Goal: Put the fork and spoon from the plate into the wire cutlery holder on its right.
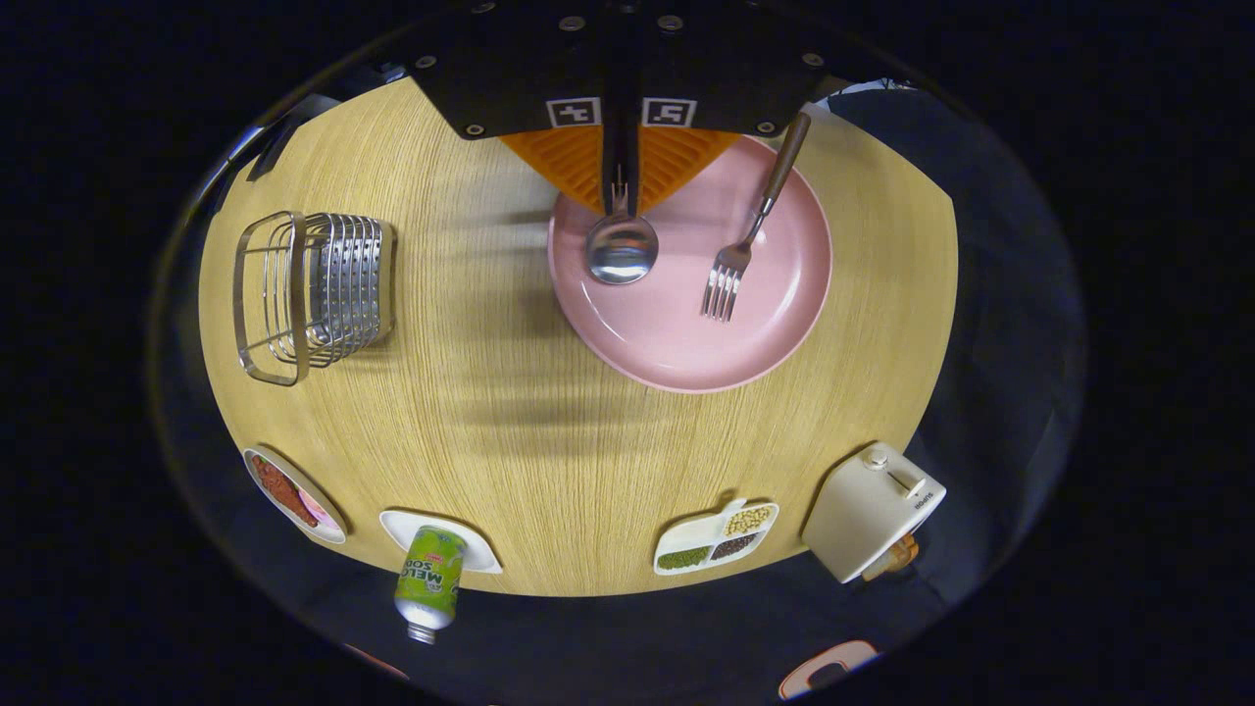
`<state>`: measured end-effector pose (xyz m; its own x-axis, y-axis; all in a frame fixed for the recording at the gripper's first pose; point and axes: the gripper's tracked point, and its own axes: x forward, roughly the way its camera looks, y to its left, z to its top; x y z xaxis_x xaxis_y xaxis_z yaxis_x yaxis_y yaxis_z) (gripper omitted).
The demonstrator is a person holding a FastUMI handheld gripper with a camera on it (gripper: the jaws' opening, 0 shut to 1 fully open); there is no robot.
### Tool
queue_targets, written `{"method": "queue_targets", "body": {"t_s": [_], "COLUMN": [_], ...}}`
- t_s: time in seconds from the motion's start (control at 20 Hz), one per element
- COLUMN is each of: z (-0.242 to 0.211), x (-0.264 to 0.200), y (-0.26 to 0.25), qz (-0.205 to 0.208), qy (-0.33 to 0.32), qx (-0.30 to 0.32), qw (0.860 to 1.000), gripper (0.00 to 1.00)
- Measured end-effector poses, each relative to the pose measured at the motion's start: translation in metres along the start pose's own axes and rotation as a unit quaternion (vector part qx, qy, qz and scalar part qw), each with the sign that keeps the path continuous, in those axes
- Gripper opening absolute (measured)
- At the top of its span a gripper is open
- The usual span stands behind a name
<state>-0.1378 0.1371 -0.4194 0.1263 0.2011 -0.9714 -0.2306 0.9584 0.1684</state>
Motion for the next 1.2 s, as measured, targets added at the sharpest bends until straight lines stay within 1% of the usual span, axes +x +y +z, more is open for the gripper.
{"method": "queue_targets", "body": {"t_s": [0.2,0.45,0.6,0.75,0.9,1.05,1.2], "z": [0.017,0.040,0.048,0.053,0.049,0.038,0.030], "x": [-0.029,-0.076,-0.105,-0.125,-0.131,-0.120,-0.101], "y": [-0.006,-0.041,-0.077,-0.121,-0.156,-0.172,-0.177], "qz": [0.005,-0.005,-0.026,-0.055,-0.078,-0.082,-0.078], "qy": [-0.035,-0.089,-0.121,-0.140,-0.138,-0.117,-0.088], "qx": [0.000,0.026,0.049,0.066,0.077,0.078,0.071], "qw": [0.999,0.996,0.991,0.986,0.984,0.987,0.991], "gripper": [0.01,0.01,0.01,0.01,0.01,0.01,0.01]}}
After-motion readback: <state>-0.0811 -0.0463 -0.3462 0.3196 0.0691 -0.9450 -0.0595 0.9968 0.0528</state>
